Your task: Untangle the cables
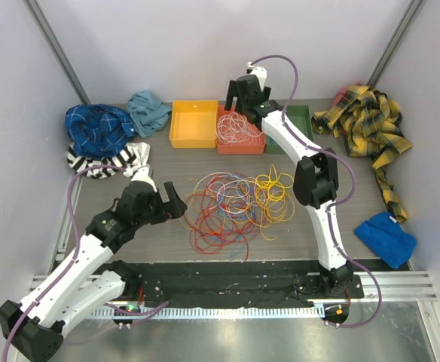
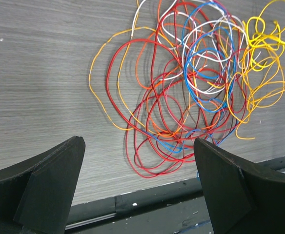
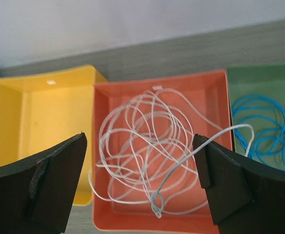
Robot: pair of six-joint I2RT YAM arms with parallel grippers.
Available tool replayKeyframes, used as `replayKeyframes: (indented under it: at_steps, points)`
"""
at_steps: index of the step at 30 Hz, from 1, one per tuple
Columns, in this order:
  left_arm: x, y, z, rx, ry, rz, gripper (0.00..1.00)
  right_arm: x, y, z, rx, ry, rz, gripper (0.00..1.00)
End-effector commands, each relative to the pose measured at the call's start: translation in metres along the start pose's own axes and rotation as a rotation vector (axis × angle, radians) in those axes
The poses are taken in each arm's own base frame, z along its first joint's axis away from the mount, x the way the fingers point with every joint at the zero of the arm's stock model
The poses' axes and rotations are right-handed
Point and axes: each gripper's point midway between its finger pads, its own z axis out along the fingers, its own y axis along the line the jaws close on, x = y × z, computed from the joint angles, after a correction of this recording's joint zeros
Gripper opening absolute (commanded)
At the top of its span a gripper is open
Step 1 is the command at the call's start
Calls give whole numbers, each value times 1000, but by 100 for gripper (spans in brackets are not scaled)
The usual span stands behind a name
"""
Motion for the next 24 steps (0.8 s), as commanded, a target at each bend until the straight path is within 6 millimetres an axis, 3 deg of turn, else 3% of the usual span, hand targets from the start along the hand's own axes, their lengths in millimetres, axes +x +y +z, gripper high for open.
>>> replayKeyframes:
  at_steps: [1,6,7,8,9,10,14,15,16,18,19,21,22,24]
  points:
    - [2,-11,3,50,18,-6,100,34,-22,-15,39,129,-12,100]
    - [6,-13,5,68,32,-5,100,48,-23,-14,32,163,-33,100]
    - [7,-13,6,72,33,-3,100,30,-16,-13,13,134,-26,100]
    - [7,-14,6,74,32,-2,100,48,-18,4,23,170,-39,100]
    - [8,-14,8,72,42,0,100,52,-21,6,40,202,-52,100]
    - [6,-16,7,77,39,3,100,21,-9,6,16,141,-29,100]
    - [5,-15,8,64,47,18,100,31,-10,11,23,169,0,99]
    - [4,-16,8,63,42,20,100,21,-7,3,9,149,20,99]
    - [4,-14,9,57,43,22,100,46,-16,5,33,201,7,99]
    - [3,-15,10,58,36,25,100,52,-20,-2,38,197,15,99]
    - [3,-15,12,60,39,24,100,64,-28,-15,50,217,5,99]
    - [4,-16,14,62,49,26,100,56,-28,-23,36,146,22,98]
    - [4,-18,15,67,50,24,100,57,-31,-41,33,137,20,99]
    - [6,-20,18,71,65,22,100,46,-31,-53,25,95,27,99]
